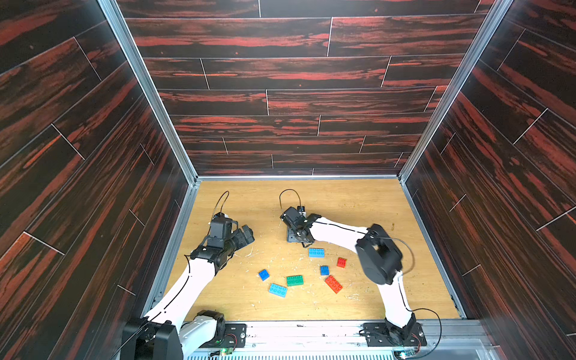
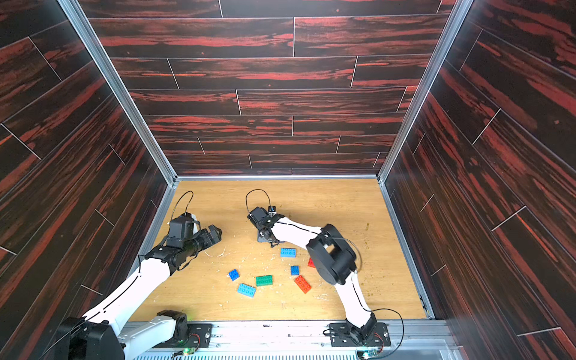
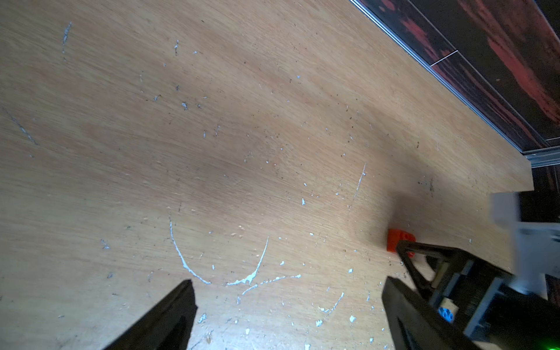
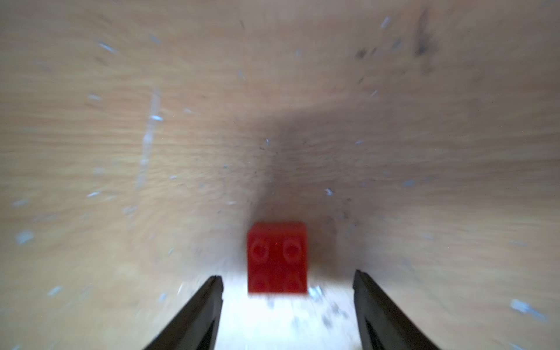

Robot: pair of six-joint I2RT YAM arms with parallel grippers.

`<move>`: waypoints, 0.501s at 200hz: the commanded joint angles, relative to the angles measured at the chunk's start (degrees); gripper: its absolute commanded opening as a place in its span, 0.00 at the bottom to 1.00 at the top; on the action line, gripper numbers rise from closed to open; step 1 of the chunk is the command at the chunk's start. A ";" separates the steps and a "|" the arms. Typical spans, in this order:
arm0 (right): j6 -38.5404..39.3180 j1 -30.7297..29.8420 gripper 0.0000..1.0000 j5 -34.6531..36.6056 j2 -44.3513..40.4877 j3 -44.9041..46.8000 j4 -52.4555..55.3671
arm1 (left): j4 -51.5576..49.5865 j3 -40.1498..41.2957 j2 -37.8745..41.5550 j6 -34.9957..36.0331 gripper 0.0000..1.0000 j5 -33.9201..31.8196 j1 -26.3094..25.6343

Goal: Assemble a heart with lego
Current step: Move the lego brick at the center of the board, then pick up the lego brick from the center of the board.

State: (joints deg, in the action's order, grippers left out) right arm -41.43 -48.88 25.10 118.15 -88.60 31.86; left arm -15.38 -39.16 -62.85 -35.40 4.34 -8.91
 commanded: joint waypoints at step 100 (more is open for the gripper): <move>31.15 1.65 0.80 -2.97 -24.55 33.59 -6.10 | 2.13 3.07 2.05 -5.24 1.00 2.69 -13.33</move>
State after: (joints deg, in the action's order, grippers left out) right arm -14.96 -47.51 24.27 91.31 -55.37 29.50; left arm -14.57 -37.23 -60.18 -39.07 6.87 -21.56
